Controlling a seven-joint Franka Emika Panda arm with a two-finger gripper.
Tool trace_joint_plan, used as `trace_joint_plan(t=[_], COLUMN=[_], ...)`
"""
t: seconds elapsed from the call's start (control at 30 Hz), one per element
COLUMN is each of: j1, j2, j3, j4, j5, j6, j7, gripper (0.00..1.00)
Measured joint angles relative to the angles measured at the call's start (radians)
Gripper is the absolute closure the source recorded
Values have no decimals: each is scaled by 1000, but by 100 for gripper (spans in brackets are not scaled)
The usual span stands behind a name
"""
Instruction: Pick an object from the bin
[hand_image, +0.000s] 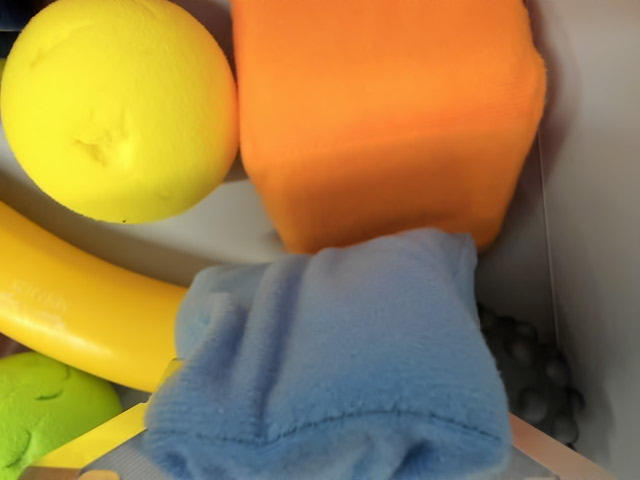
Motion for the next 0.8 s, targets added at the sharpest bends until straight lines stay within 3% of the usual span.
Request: trace_joint_plan(t=[0.2, 0.37, 0.8], j1=[4, 8, 10], j2=[-20, -50, -149], j3=[-6, -13, -23], j4=[-1, -3, -5], j5=[-8, -23, -75], j6=[-16, -43, -135], j7=[5, 15, 51], gripper=[100, 100, 100])
